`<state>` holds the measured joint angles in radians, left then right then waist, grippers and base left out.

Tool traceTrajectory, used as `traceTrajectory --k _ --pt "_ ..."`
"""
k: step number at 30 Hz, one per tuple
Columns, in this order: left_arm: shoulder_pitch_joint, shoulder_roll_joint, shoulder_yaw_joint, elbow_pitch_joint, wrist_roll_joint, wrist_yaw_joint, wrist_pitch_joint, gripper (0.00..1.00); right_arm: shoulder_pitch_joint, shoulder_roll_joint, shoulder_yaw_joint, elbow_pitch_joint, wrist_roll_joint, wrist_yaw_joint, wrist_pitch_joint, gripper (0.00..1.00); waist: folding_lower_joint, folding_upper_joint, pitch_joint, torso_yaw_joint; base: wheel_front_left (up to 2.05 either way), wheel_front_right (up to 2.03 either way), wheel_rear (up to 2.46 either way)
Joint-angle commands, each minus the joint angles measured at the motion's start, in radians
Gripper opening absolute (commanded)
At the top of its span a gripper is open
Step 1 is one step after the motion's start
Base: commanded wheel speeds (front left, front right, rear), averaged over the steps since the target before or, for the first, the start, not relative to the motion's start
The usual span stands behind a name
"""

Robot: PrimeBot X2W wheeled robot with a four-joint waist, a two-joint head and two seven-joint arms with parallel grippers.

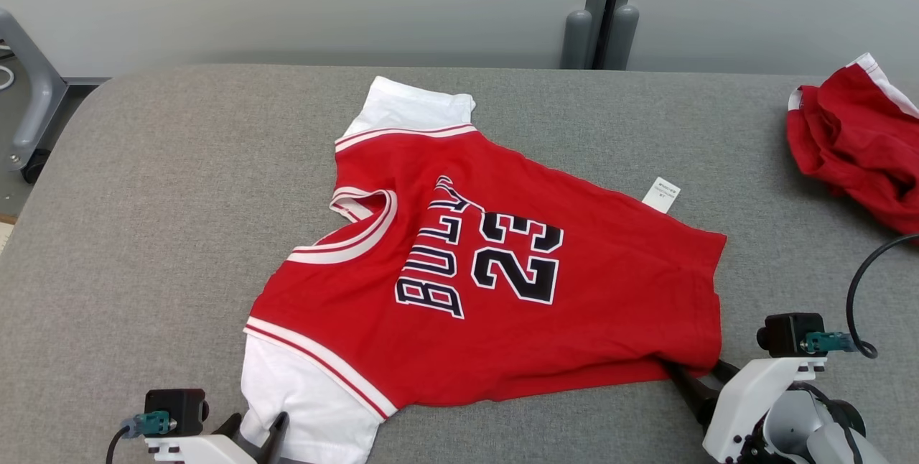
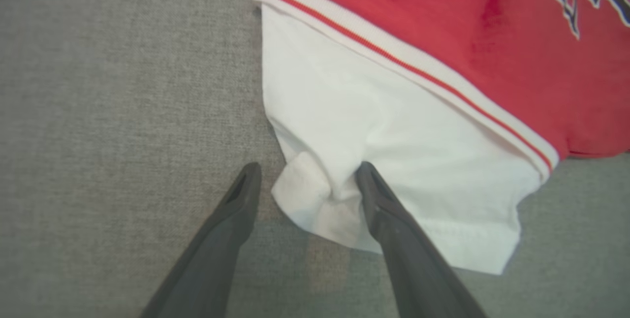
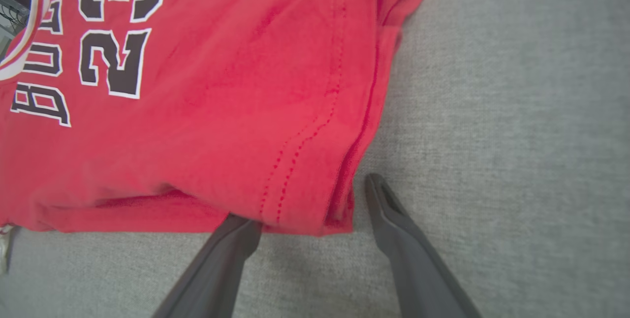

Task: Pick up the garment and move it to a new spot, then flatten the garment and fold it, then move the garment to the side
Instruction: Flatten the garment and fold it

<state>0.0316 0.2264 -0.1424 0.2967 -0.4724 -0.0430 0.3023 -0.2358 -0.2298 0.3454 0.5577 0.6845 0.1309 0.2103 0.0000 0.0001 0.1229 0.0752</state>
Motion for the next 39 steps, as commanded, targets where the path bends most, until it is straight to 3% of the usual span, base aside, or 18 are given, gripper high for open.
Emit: traceTrajectory --k 1,2,3,4,5,6,20,32,39 --pt "-0.015 -0.002 0.002 0.014 -0.008 -0.007 -0.002 1.0 0.018 0.018 0.03 0.027 0.012 0.0 0.012 1.0 0.0 -0.0001 0.0 0.0 0.0 0.0 0.0" --pt "-0.019 -0.003 0.001 0.022 -0.011 -0.009 -0.005 0.96 0.016 0.018 0.035 0.028 0.018 0.0 0.012 1.0 0.0 -0.0001 0.0 0.0 0.0 0.0 0.0" --pt "-0.021 -0.003 0.0 0.027 -0.012 -0.01 -0.008 0.73 0.016 0.02 0.04 0.029 0.025 0.0 0.011 0.85 0.0 -0.0001 0.0 0.001 0.0 0.0 0.0" --pt "-0.021 -0.003 -0.002 0.031 -0.012 -0.013 -0.011 0.45 0.016 0.02 0.047 0.029 0.03 0.001 0.01 0.49 0.0 -0.0001 -0.001 0.002 0.0 0.0 0.0" --pt "-0.021 -0.004 -0.002 0.035 -0.015 -0.015 -0.014 0.0 0.016 0.019 0.056 0.027 0.036 0.002 0.008 0.27 0.0 -0.0001 -0.002 0.002 0.0 0.0 0.0" --pt "-0.02 -0.004 -0.002 0.038 -0.019 -0.018 -0.018 0.0 0.017 0.019 0.064 0.024 0.043 0.003 0.005 0.0 0.0 -0.0001 -0.003 0.003 0.0 0.0 0.0" --pt "0.019 0.002 0.014 -0.034 -0.054 -0.012 -0.036 0.0 0.059 -0.066 0.082 -0.078 0.156 0.0 -0.025 0.0 0.0 -0.0001 -0.028 -0.005 0.0 0.0 0.0" --pt "0.123 0.036 0.047 -0.33 -0.059 0.049 0.012 0.0 0.205 -0.206 -0.038 -0.388 0.286 0.0 0.008 0.0 0.0 -0.0001 -0.019 -0.025 0.0 0.0 0.0" --pt "0.151 0.032 0.038 -0.472 -0.065 0.075 0.047 0.0 0.293 -0.226 -0.122 -0.547 0.297 0.0 0.027 0.0 0.0 -0.0001 -0.005 -0.037 0.0 0.0 0.0"
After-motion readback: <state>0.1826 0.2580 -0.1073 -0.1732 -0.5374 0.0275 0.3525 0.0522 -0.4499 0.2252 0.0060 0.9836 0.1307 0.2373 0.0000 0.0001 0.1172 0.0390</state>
